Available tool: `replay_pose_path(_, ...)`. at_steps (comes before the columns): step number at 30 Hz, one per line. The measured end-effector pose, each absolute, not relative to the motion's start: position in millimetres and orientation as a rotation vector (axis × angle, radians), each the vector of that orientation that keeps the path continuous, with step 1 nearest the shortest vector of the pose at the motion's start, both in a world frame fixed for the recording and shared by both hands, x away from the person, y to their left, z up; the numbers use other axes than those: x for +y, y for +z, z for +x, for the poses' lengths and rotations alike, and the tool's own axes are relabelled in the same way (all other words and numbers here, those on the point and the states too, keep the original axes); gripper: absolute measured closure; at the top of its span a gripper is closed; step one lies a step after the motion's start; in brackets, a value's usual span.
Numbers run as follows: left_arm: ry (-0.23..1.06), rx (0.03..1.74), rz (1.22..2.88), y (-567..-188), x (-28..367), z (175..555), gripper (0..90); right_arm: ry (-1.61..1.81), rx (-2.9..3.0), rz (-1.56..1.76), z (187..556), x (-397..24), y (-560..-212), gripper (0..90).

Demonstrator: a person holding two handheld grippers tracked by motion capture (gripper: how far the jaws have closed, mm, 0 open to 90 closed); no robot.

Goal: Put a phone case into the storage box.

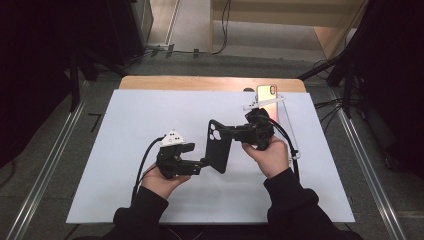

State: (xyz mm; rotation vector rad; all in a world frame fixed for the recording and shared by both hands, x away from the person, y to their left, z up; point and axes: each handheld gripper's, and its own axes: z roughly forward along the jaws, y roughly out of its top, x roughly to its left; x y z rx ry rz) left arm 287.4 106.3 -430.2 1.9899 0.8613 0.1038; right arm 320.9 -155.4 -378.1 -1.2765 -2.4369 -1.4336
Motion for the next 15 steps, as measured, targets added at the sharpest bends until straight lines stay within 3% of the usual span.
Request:
replay_pose_path(5,0.087,0.806,2.050,-425,108,291,22.9,-1.433,-2.491,-1.194,319,-163,-377,77.5)
replay_pose_path(9,0.072,0.763,2.082,-422,109,291,32.8,-1.429,-2.510,-1.122,317,-168,-376,77.5)
replay_pose_path(15,0.015,0.751,2.098,-415,113,296,33.4,-1.419,-2.546,-1.045,315,-174,-376,77.4)
